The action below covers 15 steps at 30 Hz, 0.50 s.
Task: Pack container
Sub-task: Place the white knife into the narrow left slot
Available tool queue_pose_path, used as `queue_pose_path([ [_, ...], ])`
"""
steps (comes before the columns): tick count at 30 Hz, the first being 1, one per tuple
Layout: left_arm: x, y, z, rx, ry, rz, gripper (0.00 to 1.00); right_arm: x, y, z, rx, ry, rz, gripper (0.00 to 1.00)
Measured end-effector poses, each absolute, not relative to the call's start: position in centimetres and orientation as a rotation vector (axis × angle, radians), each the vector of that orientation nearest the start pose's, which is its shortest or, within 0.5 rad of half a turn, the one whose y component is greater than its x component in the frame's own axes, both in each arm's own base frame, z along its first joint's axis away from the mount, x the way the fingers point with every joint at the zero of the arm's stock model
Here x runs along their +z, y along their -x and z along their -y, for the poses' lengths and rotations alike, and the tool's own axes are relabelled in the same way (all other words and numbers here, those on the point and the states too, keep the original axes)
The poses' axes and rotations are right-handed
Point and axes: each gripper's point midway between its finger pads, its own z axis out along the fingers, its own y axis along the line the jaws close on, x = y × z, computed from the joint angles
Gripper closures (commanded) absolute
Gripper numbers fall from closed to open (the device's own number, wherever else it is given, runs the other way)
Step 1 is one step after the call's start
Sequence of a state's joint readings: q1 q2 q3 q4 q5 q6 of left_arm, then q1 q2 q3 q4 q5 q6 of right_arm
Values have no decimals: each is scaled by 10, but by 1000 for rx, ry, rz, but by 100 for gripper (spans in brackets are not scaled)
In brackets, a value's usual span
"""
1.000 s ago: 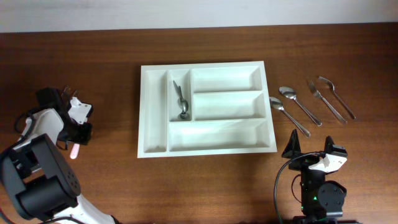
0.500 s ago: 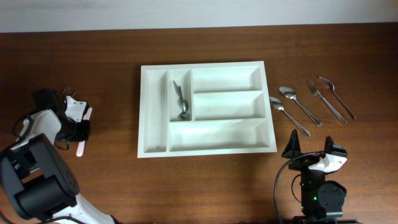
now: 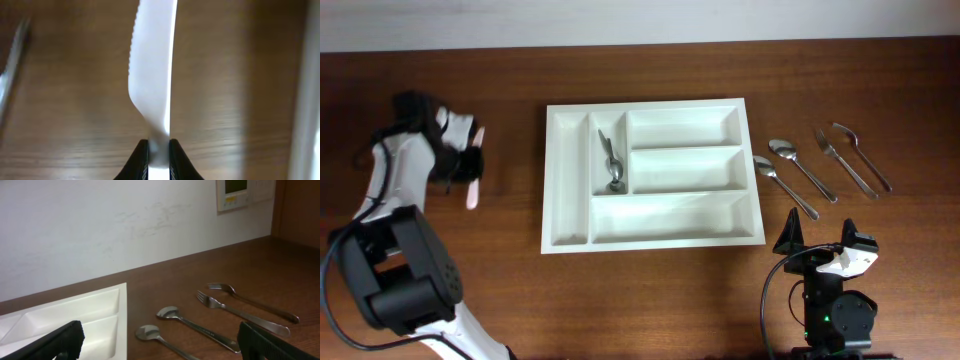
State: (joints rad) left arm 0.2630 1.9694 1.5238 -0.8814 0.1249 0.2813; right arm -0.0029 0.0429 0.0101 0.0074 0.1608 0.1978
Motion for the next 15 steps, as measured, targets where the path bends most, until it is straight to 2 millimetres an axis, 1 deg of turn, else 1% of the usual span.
queue_pose_path([
  [2,87,-430,-63,-99,-76,-2862,98,170,-247,28,23,-284,-1571,1],
  [4,96,-436,-39,-119,-92,-2858,98,171,-247,28,24,-285,-1570,1],
  [7,100,-439,0,-152,-121,-2860,98,170,-247,28,23,-284,-1571,1],
  [10,99,-434,42,-190,-165,-2878,98,171,-247,28,23,-284,-1570,1],
  [12,100,-431,61,-209,-165,-2883,98,170,-247,28,23,-284,-1571,1],
  [15,100,-428,78,-226,-151,-2889,98,171,-247,28,24,-284,-1570,1],
])
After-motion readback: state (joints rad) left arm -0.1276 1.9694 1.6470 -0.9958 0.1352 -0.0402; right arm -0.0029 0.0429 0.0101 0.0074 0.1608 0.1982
